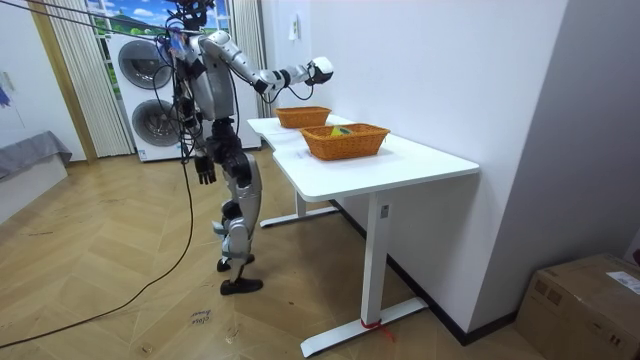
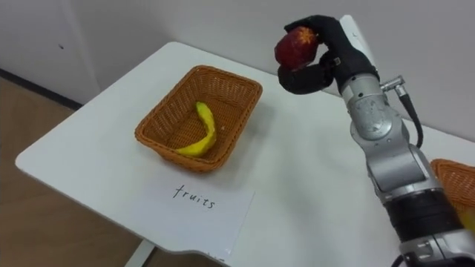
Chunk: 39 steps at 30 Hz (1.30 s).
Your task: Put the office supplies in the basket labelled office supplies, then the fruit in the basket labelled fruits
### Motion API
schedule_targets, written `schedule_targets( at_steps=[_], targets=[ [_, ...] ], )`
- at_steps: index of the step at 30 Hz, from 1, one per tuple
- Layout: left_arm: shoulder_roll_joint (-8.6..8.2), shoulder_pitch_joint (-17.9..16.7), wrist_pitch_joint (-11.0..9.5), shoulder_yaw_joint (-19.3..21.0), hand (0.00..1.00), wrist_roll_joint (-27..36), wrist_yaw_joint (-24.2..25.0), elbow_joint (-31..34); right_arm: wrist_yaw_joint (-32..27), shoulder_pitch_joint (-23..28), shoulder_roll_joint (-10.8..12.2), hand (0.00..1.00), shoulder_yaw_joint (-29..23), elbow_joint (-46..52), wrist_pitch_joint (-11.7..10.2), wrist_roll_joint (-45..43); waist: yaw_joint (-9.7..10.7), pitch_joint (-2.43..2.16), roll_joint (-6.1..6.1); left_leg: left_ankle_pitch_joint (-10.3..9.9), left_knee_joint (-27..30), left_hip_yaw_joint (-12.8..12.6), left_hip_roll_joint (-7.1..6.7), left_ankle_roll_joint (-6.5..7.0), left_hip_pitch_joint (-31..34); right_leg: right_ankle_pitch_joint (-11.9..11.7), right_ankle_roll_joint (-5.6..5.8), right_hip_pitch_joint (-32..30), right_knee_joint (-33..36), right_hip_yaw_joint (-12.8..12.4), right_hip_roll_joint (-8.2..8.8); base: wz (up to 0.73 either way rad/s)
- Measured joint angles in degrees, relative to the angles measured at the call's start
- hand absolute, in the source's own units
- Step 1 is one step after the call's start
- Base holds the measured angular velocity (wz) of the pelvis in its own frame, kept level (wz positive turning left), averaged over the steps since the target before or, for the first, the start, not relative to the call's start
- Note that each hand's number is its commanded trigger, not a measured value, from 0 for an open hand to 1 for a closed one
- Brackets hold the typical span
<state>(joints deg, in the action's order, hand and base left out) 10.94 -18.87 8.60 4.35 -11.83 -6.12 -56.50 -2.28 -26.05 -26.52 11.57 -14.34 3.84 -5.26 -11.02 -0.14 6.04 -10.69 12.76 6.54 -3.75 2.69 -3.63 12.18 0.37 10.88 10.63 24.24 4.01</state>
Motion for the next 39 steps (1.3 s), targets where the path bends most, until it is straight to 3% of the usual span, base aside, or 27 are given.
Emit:
schedule_targets(
  at_steps=[6,12,24,30,31,32,33,34,35,38,39],
  targets=[
    [-0.01,0.53,0.09,0.0,0.0,-0.01,-0.1,-0.28,0.77,0.0,1.0,1.0,1.42,1.88,0.05,-0.07,-1.66,0.23,0.37,-0.01,-0.02,0.09,0.01,0.0,0.1,0.01,0.01,-0.03,-0.08,0.07,-0.03,0.01],
    [-0.01,0.79,0.97,0.03,0.0,-0.06,0.15,-0.09,3.15,0.0,3.43,1.0,1.71,3.2,2.74,-3.74,-2.71,0.21,0.76,-0.01,0.14,0.63,-0.08,0.0,1.23,0.02,0.04,-0.89,-0.07,0.17,-0.06,0.04],
    [-0.14,0.38,1.97,0.57,0.0,-2.38,0.02,1.61,5.85,0.09,4.98,1.0,7.34,3.35,4.6,-9.31,-6.56,0.4,0.62,0.03,-0.08,1.59,-0.18,-0.05,1.36,0.02,0.04,-0.91,-0.07,0.93,-0.08,0.03],
    [-0.08,0.37,2.01,1.24,0.0,-2.39,0.02,1.36,7.44,0.09,5.0,1.0,8.07,2.05,5.0,-9.97,-8.29,0.79,1.24,0.02,-0.04,1.64,-0.2,-0.04,1.38,0.02,0.04,-0.91,-0.07,0.57,-0.09,0.0],
    [-0.09,0.32,2.04,1.22,0.0,-2.39,0.03,1.31,7.51,0.09,5.01,0.91,8.07,1.56,5.03,-9.99,-8.38,0.81,1.28,0.02,-0.01,1.64,-0.21,-0.05,1.42,0.02,0.04,-0.92,-0.07,0.56,-0.09,0.0],
    [-0.1,0.28,2.04,1.22,0.0,-2.38,0.03,1.3,7.52,0.09,5.01,0.75,8.07,1.42,5.04,-9.99,-8.38,0.81,1.28,0.03,0.0,1.65,-0.22,-0.05,1.43,0.02,0.04,-0.92,-0.07,0.55,-0.08,0.0],
    [-0.09,0.25,2.09,1.24,0.0,-2.37,0.03,1.21,7.52,0.09,5.0,0.71,8.07,1.27,5.05,-10.01,-8.35,0.82,1.27,0.03,0.02,1.65,-0.23,-0.04,1.43,0.02,0.04,-0.92,-0.07,0.55,-0.08,0.0],
    [-0.07,0.25,2.16,1.25,0.0,-2.37,0.02,1.19,7.52,0.09,5.0,0.52,8.07,1.24,5.05,-10.04,-8.3,0.83,1.25,0.03,0.02,1.64,-0.23,-0.05,1.43,0.02,0.04,-0.92,-0.07,0.54,-0.08,0.0],
    [-0.07,0.26,2.17,1.25,0.0,-2.37,0.02,1.19,7.52,0.09,5.0,0.25,8.07,1.24,5.05,-10.05,-8.28,0.83,1.25,0.03,0.02,1.64,-0.23,-0.05,1.43,0.02,0.04,-0.92,-0.07,0.54,-0.08,0.0],
    [-0.07,0.32,2.17,1.24,0.0,-2.38,0.02,1.19,7.52,0.09,5.0,0.01,8.07,1.15,5.05,-10.12,-8.24,0.83,1.25,0.03,0.01,1.61,-0.21,-0.06,1.35,0.02,0.04,-0.89,-0.07,0.42,-0.12,0.0],
    [-0.07,0.32,2.18,1.24,0.0,-2.38,0.02,1.19,7.52,0.09,5.0,0.0,8.08,1.03,5.05,-10.1,-8.35,0.84,1.24,0.03,-0.01,1.58,-0.21,-0.06,1.3,0.02,0.04,-0.88,-0.07,0.34,-0.12,-0.03]
  ],
)
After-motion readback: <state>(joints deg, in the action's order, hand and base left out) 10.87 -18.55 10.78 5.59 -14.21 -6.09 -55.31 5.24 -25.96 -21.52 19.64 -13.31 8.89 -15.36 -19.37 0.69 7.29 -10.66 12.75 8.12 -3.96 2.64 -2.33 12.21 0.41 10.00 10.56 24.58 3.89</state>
